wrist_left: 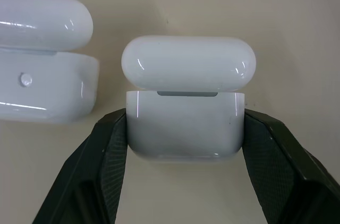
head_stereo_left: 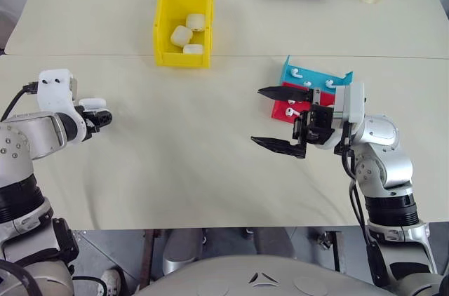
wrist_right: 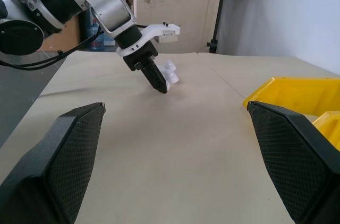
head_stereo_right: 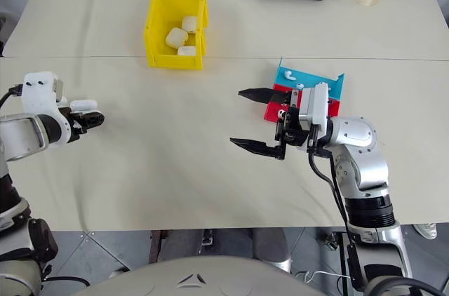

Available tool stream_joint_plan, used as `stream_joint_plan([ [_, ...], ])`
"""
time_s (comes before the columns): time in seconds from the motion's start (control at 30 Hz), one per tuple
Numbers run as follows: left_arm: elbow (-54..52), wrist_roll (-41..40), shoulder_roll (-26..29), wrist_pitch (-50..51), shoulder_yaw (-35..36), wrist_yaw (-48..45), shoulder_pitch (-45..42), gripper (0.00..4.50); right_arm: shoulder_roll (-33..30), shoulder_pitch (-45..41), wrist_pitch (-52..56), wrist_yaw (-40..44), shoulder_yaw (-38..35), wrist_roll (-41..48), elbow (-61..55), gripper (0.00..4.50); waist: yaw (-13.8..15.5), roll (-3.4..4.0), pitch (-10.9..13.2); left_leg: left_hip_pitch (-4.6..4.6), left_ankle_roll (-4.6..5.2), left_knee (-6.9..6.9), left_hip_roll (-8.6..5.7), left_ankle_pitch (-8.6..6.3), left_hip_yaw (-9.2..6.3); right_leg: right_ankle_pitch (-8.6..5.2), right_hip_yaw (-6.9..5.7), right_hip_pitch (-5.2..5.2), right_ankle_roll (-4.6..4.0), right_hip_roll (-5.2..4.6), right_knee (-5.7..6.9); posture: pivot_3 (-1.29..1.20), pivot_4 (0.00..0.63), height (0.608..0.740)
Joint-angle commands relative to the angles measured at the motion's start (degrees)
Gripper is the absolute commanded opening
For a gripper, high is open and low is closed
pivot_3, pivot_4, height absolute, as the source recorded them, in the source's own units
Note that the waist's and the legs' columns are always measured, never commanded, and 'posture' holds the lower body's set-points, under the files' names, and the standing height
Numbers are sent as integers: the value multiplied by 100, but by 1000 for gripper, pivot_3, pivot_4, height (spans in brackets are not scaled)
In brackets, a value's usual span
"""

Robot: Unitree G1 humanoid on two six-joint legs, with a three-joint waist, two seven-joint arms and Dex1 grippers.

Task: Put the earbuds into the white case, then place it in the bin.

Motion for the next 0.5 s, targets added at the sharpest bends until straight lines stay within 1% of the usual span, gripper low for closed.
stream_joint_plan([
  [0.03,-509,129,152,-735,126,-761,400,2920,-20,-94,-101,-32,-100,22,-95,4500,-5,2,1,0,0,-1,0,0,0,0,1,0,0,0,0,0,150,740],
  [0.13,-744,366,224,-2193,171,-1739,1060,2920,-75,-96,-130,-63,-168,-23,-62,4500,-4,5,3,-1,-1,-2,1,-1,0,-1,-2,0,-2,-2,-15,0,150,740],
  [0.2,-861,575,175,-3295,229,-2457,1511,2920,-127,-65,-141,-89,-227,-36,-65,4500,7,9,6,-2,-2,-3,1,-1,0,-2,-4,2,-3,-3,-25,0,150,740],
  [0.27,-1033,859,-111,-4943,300,-3405,2040,2920,-249,17,-109,-152,-368,-23,-106,4500,8,19,11,-3,-2,-4,5,-1,0,-2,-8,9,-4,-3,-45,0,150,740],
  [0.3,-1055,804,-269,-5462,294,-3885,2248,2920,-342,74,-83,-186,-457,-18,-134,4500,12,23,14,-3,-2,-7,6,-1,0,-2,-10,15,-4,-4,-57,0,150,740],
  [0.4,-934,694,-578,-6378,162,-4770,2528,2920,-567,184,-44,-224,-651,4,-150,4500,34,28,17,-1,2,-7,5,-4,-8,-2,-27,33,-4,-14,-75,0,150,740],
  [0.43,-882,779,-632,-6720,52,-5041,2584,2920,-641,205,-44,-215,-725,7,-121,4500,34,30,18,1,3,-6,5,-4,-16,-2,-35,43,-4,-14,-86,0,150,740],
  [0.5,-712,879,-903,-7681,-341,-5898,2658,2920,-894,296,-70,-230,-1006,-44,5,4500,36,38,21,8,3,-6,8,-4,-35,-2,-52,68,-4,-13,-110,0,150,740],
])
